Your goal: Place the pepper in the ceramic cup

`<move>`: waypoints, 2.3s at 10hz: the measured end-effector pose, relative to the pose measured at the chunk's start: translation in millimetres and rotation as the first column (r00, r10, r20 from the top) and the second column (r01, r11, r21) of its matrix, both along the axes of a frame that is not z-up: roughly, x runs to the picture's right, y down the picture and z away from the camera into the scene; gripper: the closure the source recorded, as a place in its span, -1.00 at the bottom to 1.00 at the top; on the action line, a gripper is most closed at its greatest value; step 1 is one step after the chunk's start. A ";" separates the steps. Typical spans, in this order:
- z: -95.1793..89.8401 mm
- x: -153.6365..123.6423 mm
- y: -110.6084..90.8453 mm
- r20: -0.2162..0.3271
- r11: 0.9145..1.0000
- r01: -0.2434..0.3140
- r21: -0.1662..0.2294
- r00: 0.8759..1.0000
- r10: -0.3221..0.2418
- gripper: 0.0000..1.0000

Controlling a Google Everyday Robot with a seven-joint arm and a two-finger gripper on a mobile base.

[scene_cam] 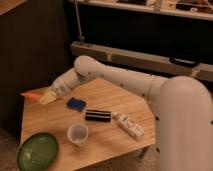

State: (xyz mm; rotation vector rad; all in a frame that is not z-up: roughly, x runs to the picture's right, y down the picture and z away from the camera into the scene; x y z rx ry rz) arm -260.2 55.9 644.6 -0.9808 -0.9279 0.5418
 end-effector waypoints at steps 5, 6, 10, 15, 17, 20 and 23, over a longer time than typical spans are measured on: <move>-33.1 55.1 27.8 -0.088 0.998 -0.065 0.022 0.994 0.067 0.87; -40.9 71.8 32.1 -0.123 0.997 -0.071 0.020 0.990 0.072 0.87; -72.5 115.8 28.3 -0.192 0.998 -0.056 0.014 0.980 0.058 0.87; -51.2 156.7 65.7 -0.274 0.995 -0.056 -0.085 0.961 0.030 0.87; -47.4 180.5 84.8 -0.315 0.990 -0.062 -0.126 0.949 0.019 0.87; -38.4 181.4 93.5 -0.310 0.986 -0.058 -0.155 0.951 0.007 0.87; -30.1 179.1 93.7 -0.324 0.973 -0.028 -0.231 0.945 -0.050 0.87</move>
